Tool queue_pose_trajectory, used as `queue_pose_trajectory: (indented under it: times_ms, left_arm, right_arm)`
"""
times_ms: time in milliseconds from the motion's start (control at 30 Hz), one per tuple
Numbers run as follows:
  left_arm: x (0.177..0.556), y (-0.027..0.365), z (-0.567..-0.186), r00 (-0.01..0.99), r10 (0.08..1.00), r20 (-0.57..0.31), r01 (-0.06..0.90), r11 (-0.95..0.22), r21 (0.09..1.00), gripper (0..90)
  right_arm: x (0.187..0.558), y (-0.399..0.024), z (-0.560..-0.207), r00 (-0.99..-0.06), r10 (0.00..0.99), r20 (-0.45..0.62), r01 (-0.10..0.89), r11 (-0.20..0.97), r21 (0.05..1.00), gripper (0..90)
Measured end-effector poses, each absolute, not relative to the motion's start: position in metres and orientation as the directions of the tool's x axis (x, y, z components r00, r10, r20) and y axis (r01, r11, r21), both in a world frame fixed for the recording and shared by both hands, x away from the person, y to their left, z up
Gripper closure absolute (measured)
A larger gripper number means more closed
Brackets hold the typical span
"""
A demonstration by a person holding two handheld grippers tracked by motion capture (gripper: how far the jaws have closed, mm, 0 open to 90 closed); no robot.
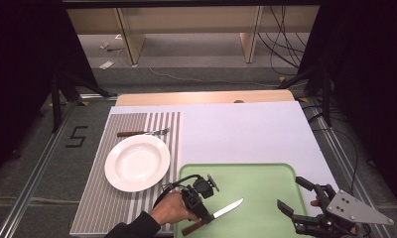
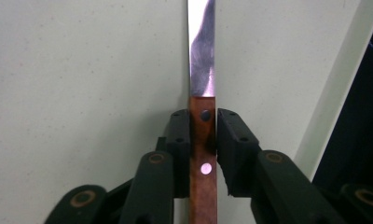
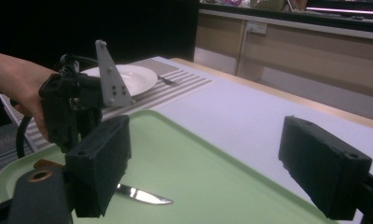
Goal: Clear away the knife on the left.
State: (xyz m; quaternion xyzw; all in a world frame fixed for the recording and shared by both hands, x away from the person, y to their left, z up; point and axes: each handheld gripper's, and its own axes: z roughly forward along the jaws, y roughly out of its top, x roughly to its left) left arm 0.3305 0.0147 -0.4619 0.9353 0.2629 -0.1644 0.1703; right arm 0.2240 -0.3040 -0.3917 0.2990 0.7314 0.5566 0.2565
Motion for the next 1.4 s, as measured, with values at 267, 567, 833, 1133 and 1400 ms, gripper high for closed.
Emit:
queue_pose_trajectory:
  times_ms: [267, 567, 833, 1133, 1400]
  left_arm:
    - [0.320, 0.018, -0.440, 0.878, 0.376, -0.294, 0.470, -0.789, 0.395, 53.5]
    - [0.308, -0.005, -0.440, 0.936, 0.290, -0.198, 0.349, -0.822, 0.450, 82.2]
    - [0.302, -0.021, -0.452, 0.951, 0.237, -0.197, 0.299, -0.867, 0.398, 89.9]
    - [0.310, -0.018, -0.459, 0.930, 0.306, -0.205, 0.363, -0.855, 0.371, 89.9]
    - [0.317, -0.012, -0.460, 0.918, 0.347, -0.191, 0.394, -0.851, 0.347, 89.9]
  right_arm:
    - [0.224, -0.305, -0.392, -0.691, 0.721, -0.043, 0.150, 0.201, 0.968, 17.9]
    - [0.223, -0.304, -0.392, -0.691, 0.721, -0.047, 0.153, 0.209, 0.966, 17.9]
    - [0.224, -0.305, -0.392, -0.690, 0.723, -0.043, 0.156, 0.207, 0.966, 17.9]
    - [0.224, -0.304, -0.392, -0.691, 0.721, -0.047, 0.152, 0.208, 0.966, 17.9]
    - [0.223, -0.304, -0.392, -0.693, 0.720, -0.046, 0.151, 0.207, 0.967, 17.9]
